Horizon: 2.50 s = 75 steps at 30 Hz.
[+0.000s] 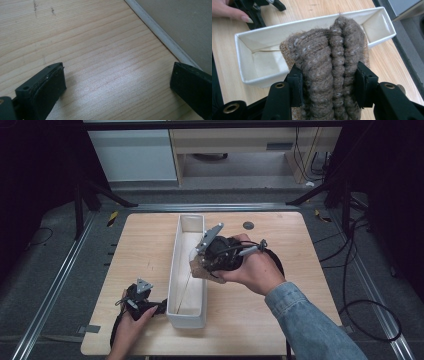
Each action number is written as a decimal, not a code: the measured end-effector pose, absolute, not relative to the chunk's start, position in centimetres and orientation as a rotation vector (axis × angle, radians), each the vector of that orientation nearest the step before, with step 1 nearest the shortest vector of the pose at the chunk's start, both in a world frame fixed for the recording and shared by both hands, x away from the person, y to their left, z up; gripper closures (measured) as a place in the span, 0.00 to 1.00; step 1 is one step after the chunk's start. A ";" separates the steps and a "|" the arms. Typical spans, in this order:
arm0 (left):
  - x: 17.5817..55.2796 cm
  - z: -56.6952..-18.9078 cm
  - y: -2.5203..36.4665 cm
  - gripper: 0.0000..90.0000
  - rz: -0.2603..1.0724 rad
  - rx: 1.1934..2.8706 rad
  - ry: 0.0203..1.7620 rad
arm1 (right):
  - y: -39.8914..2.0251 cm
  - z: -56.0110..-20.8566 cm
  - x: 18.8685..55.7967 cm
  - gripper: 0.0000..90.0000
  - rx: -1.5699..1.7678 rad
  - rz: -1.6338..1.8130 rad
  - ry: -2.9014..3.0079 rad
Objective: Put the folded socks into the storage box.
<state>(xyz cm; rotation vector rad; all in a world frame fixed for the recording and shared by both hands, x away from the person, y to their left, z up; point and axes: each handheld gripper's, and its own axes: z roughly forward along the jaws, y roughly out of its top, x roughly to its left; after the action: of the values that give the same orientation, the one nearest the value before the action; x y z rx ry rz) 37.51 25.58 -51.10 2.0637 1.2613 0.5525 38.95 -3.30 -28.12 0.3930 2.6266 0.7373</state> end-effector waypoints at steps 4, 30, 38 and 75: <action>37.5 -51.1 25.6 0.00 0.549 2.072 1.259 | -2.6 -28.2 38.8 0.56 0.385 0.765 2.636; 37.4 -51.0 25.6 0.01 0.555 2.072 1.254 | -0.1 -29.0 37.6 0.56 0.331 0.754 2.691; 37.4 -51.0 25.6 0.01 0.554 2.072 1.253 | 1.1 -29.7 37.2 0.56 0.297 0.746 2.732; 37.4 -51.1 25.6 0.01 0.552 2.069 1.250 | 3.1 -31.5 36.3 0.56 0.248 0.689 2.810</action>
<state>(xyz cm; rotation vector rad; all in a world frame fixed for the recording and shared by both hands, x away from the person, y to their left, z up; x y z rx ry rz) 37.42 25.59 -51.05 2.0693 1.2504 0.5515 36.32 3.09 -31.49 0.2480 2.8105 0.6889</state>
